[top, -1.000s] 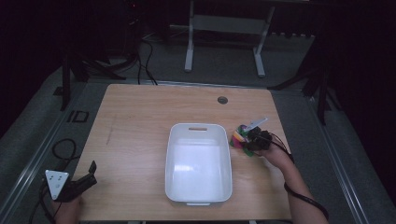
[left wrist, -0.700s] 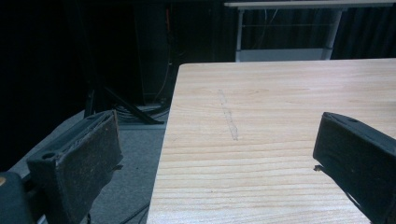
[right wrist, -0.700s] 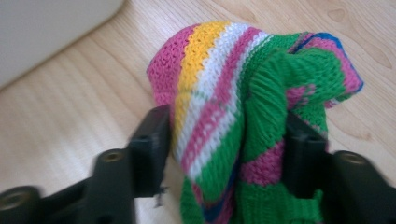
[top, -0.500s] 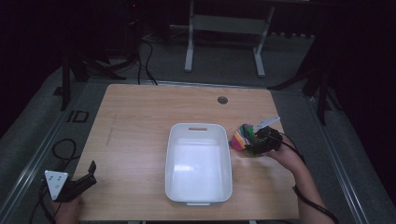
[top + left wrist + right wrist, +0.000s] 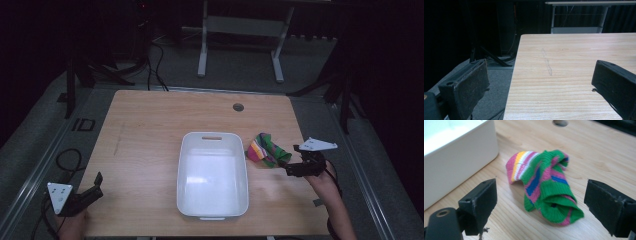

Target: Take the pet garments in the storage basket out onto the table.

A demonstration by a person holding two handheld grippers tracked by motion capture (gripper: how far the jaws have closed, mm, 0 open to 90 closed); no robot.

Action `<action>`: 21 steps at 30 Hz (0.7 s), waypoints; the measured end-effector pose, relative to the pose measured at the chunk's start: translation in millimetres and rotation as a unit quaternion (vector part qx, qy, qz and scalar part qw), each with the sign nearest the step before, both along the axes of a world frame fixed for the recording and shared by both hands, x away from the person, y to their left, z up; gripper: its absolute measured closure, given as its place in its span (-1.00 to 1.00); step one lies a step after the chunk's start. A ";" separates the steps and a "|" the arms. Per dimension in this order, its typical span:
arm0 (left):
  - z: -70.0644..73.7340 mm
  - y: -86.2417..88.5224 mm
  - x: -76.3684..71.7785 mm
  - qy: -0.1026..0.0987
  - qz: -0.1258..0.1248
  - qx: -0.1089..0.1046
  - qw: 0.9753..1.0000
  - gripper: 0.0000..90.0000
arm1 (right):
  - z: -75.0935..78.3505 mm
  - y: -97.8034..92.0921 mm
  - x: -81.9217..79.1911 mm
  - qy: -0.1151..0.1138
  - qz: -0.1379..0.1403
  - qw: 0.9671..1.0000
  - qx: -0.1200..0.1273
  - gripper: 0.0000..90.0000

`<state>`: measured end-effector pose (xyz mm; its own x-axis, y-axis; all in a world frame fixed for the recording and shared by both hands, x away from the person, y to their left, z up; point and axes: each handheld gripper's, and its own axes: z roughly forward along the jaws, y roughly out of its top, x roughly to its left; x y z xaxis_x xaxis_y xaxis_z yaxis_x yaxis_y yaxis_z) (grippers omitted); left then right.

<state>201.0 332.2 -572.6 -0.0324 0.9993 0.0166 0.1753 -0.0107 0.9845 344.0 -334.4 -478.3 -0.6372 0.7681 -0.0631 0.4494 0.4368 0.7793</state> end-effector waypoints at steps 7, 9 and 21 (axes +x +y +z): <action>0.0 -0.2 -0.1 0.000 0.000 0.000 1.000 -0.97 | -16.4 -22.2 -25.6 -0.038 -0.042 0.997 0.043 -0.75; 0.0 -0.2 -0.1 0.000 0.000 0.000 1.000 -0.97 | -21.9 -26.9 -32.1 -0.047 -0.053 0.997 0.042 -0.75; -0.1 0.0 -0.5 -0.002 0.001 0.000 1.000 -0.97 | -55.6 -56.8 -69.7 -0.082 -0.150 0.983 0.066 -0.73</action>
